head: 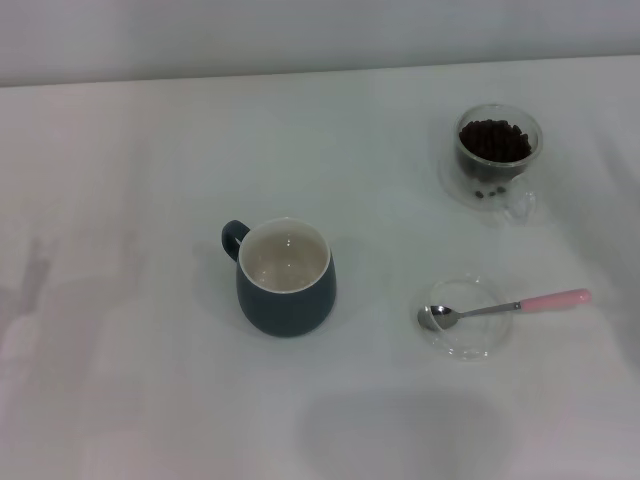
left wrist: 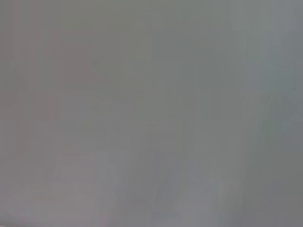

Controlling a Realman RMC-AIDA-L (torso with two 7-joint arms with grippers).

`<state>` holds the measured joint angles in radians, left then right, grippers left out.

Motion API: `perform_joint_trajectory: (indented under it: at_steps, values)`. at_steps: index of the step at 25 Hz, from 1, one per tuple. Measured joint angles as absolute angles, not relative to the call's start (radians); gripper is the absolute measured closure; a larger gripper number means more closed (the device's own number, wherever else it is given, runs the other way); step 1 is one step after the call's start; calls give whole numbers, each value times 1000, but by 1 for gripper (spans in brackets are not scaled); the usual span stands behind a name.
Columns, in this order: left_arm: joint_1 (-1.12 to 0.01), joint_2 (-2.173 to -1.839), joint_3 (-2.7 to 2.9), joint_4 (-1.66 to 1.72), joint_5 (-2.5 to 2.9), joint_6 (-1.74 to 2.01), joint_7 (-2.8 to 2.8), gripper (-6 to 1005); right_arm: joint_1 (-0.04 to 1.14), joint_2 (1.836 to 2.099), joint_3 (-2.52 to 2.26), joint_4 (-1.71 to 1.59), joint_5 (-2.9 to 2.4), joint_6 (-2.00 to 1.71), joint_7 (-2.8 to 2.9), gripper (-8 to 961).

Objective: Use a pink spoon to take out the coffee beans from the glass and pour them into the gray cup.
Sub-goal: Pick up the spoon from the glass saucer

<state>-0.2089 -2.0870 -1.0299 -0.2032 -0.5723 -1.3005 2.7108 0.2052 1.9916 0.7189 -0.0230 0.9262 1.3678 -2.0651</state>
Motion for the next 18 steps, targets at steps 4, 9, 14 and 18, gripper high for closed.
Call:
perform_joint_trajectory:
  at_steps: [4,9,14,18]
  values:
    - [-227,-2084,-1032,-207,-601,-1301,2711,178,134,1990,640,-73,926,1478,-1927,115]
    - [-242,-2085,-1032,-203,-638,-1299,2713,178,61,1992,536,-65,926,1544,-1883,115]
    - [-261,-2085,-1032,-201,-641,-1295,2715,178,32,1994,402,-20,926,1533,-1891,115]
    - [-274,-2086,-1030,-201,-642,-1277,2716,179,36,1995,331,-1,925,1500,-1886,116]
